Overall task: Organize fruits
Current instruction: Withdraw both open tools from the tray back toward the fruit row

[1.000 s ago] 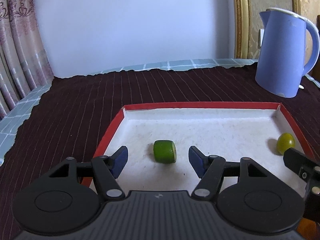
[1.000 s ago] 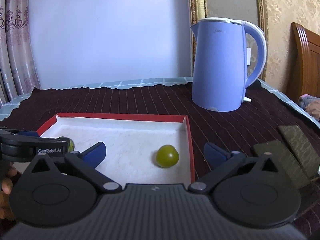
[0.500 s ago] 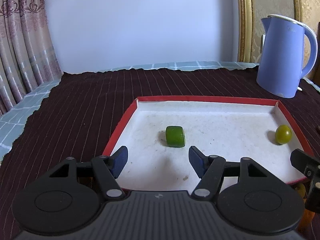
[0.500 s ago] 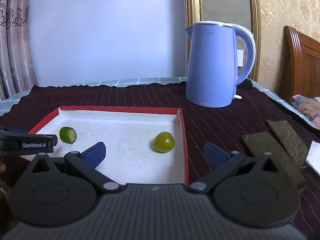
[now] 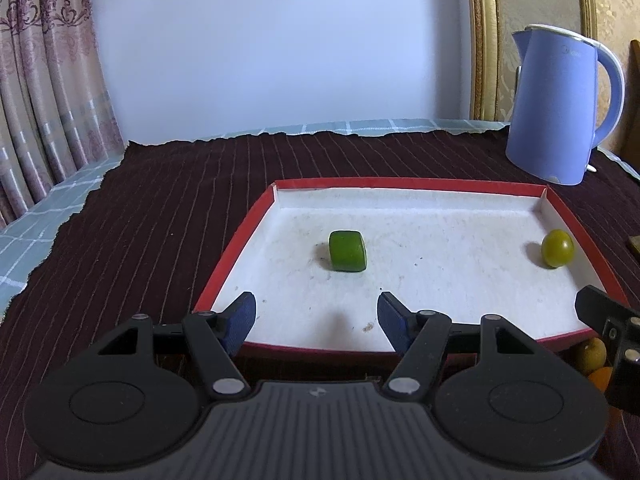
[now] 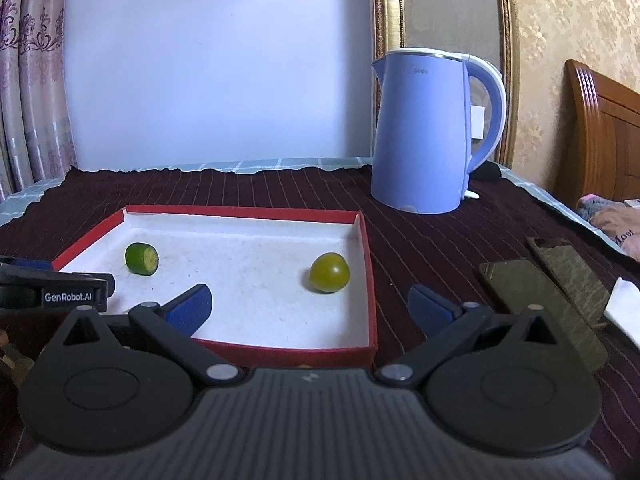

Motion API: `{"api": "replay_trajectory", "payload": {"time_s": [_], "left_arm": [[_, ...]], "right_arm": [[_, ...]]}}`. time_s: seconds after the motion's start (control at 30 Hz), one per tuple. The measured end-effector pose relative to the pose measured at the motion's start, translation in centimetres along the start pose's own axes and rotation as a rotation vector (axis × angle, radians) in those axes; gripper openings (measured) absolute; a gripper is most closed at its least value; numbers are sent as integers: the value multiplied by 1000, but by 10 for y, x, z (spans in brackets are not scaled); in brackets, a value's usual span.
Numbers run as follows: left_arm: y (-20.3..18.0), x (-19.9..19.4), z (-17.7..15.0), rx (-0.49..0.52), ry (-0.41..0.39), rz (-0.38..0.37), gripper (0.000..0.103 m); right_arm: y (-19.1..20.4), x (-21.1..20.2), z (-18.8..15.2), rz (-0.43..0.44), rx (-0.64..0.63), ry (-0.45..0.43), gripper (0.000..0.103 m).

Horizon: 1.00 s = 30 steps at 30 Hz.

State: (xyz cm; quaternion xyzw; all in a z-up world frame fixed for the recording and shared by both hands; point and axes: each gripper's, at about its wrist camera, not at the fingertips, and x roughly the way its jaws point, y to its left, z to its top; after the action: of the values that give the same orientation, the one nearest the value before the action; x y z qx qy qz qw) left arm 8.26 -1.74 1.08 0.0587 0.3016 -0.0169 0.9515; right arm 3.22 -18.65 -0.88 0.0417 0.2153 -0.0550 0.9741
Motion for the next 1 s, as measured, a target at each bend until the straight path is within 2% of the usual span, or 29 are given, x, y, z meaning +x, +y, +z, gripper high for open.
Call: {"api": "replay_trajectory", "payload": {"time_s": [0.53, 1.0], "left_arm": [[6, -12, -12, -17, -7, -6, 67], [7, -26, -24, -19, -36, -2, 67]], "right_arm": [[-1, -17, -8, 44, 12, -26, 103], [2, -30, -17, 39, -34, -48, 103]]}}
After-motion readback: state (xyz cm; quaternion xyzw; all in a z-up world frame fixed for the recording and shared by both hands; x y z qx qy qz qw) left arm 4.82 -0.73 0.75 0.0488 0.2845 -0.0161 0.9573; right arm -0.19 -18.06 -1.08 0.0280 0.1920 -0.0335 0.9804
